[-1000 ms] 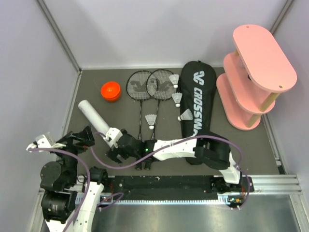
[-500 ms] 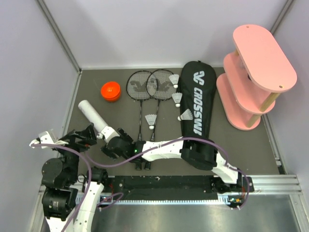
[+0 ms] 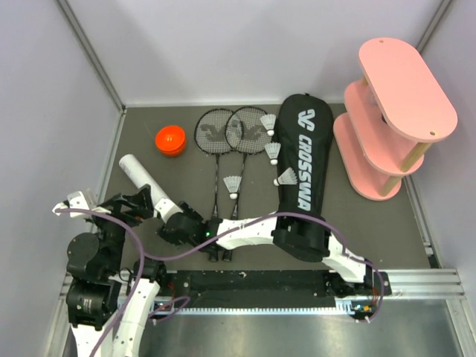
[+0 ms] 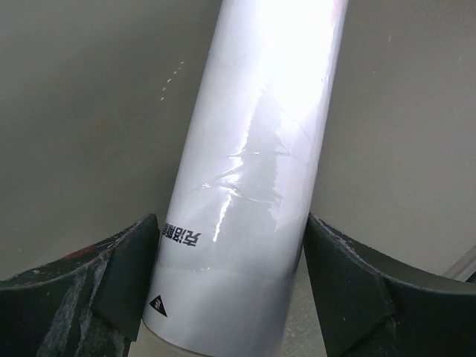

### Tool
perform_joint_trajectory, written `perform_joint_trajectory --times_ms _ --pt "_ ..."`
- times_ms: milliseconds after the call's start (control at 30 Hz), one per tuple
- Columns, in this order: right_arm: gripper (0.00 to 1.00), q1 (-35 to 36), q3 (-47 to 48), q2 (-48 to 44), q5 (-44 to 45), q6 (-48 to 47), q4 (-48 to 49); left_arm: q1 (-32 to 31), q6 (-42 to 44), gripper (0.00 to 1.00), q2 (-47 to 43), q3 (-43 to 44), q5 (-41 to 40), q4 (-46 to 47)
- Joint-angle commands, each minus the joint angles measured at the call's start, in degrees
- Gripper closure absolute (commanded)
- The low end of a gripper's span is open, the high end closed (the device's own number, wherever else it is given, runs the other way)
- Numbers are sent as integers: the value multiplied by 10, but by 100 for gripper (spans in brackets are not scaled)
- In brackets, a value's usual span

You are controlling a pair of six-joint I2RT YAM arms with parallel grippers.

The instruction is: Pack up the badminton gear

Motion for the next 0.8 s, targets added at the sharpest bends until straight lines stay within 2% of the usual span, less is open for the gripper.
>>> perform_joint_trajectory --times_ms 0,133,267,333,400,500,533,767 --pt "24 6 26 26 -25 -14 -3 1 12 4 14 9 11 37" --pt "25 4 32 29 -29 -24 -10 1 16 4 22 18 12 42" --pt "35 1 31 11 -54 -44 -30 1 20 4 33 27 12 50" --pt "42 -3 15 -32 -77 -47 -44 1 23 4 38 34 7 57" --pt "43 -16 6 -81 -114 -45 -62 1 24 5 49 39 5 63" --pt "44 -42 -10 -121 -202 -19 -112 1 27 5 62 46 3 84" --pt "44 -66 -25 -146 -267 -4 -129 1 28 5 66 46 2 88" --pt "45 -174 -108 -238 -516 65 -161 1 34 5 99 34 11 121"
